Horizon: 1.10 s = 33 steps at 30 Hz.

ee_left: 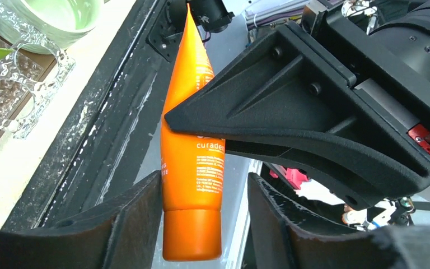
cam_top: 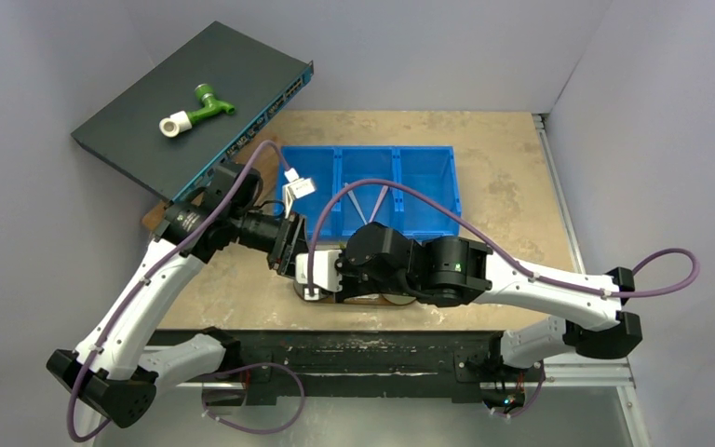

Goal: Prepare toiletry sets of a toothbrush and toothpaste on the tray

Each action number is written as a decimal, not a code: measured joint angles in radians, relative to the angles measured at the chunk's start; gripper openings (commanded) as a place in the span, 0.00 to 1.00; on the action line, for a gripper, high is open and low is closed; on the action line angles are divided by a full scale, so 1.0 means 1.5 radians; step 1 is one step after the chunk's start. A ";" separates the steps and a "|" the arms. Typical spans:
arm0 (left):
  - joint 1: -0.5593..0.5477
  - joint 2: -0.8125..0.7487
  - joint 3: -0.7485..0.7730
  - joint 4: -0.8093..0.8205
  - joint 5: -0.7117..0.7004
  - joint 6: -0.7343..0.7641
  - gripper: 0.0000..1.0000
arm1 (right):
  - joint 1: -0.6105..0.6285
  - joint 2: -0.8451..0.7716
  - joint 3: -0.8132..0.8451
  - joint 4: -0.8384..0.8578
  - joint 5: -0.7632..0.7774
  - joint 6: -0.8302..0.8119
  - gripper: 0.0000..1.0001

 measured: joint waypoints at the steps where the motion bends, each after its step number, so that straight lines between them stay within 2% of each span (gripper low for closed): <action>1: -0.001 0.000 -0.002 0.000 0.000 0.001 0.44 | 0.001 0.002 0.001 -0.004 0.002 0.000 0.22; 4: -0.004 0.000 -0.008 -0.002 -0.008 0.007 0.30 | 0.005 0.008 0.008 -0.015 0.004 0.000 0.25; 8: -0.005 0.001 -0.009 -0.005 -0.011 0.013 0.00 | 0.008 0.009 0.010 -0.018 0.009 0.000 0.32; 12: -0.008 0.001 -0.016 -0.004 -0.012 0.017 0.00 | 0.009 0.009 0.013 -0.016 0.015 0.007 0.50; 20: -0.008 -0.006 -0.036 0.003 -0.040 0.017 0.00 | 0.009 -0.046 -0.033 0.043 0.018 0.035 0.69; 27: -0.008 -0.040 -0.069 0.041 -0.083 0.010 0.00 | -0.021 -0.133 -0.096 0.124 0.020 0.079 0.70; 33: -0.008 -0.082 -0.094 0.083 -0.121 -0.003 0.00 | -0.155 -0.134 -0.096 0.155 -0.002 0.158 0.68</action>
